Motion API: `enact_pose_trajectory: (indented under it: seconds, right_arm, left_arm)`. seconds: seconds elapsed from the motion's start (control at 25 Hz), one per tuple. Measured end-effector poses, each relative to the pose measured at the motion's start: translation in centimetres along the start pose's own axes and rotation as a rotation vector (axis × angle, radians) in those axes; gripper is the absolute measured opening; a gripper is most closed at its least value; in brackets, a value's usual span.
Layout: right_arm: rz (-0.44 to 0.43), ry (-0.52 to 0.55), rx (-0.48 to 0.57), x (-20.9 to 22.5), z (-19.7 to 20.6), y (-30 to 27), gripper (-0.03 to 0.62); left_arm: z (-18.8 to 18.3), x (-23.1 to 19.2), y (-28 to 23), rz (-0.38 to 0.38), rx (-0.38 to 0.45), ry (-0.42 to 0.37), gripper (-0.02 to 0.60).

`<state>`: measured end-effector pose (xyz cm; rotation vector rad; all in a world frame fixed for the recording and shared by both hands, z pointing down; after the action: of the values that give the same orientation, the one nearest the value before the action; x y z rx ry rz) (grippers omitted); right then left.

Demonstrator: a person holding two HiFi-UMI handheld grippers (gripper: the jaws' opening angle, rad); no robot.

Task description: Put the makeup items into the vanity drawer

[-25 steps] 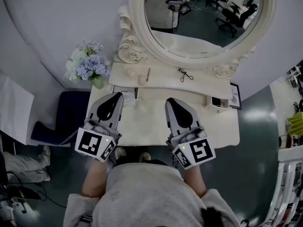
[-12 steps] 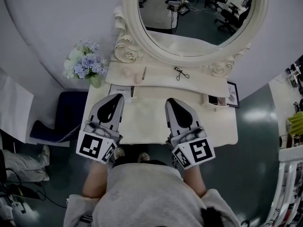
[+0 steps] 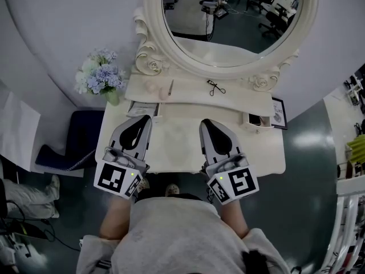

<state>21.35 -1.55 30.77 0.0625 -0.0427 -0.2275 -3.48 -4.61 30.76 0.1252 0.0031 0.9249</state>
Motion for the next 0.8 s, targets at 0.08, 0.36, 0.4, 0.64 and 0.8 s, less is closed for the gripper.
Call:
enact_pose_trajectory:
  seconds: [0.08, 0.36, 0.4, 0.64, 0.8]
  right_arm:
    - [0.000, 0.004, -0.002, 0.16, 0.04, 0.12, 0.026]
    - [0.007, 0.006, -0.004, 0.67, 0.10, 0.43, 0.026]
    - [0.006, 0.007, -0.003, 0.63, 0.11, 0.43, 0.026]
    - [0.001, 0.013, -0.002, 0.42, -0.02, 0.56, 0.026]
    - [0.003, 0.011, 0.004, 0.50, -0.12, 0.80, 0.026]
  left_arm:
    - [0.03, 0.14, -0.17, 0.003, 0.000, 0.001, 0.012]
    - [0.01, 0.31, -0.48, 0.005, -0.002, 0.005, 0.012]
    - [0.05, 0.30, -0.45, 0.005, -0.003, 0.006, 0.012]
    - [-0.09, 0.39, -0.28, 0.002, 0.006, 0.009, 0.012]
    - [-0.24, 0.52, -0.18, 0.000, 0.014, 0.006, 0.012]
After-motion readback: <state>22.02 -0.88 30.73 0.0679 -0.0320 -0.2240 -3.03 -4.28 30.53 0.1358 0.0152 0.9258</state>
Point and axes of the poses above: the fingertips, and each gripper's own axes: y backward along the fingers, x to its right, z out of its underside, the point moved 10 cm from there along y, backward along the fingers, and after that the axes turned 15 degrees about z, right-handed, at the moved point
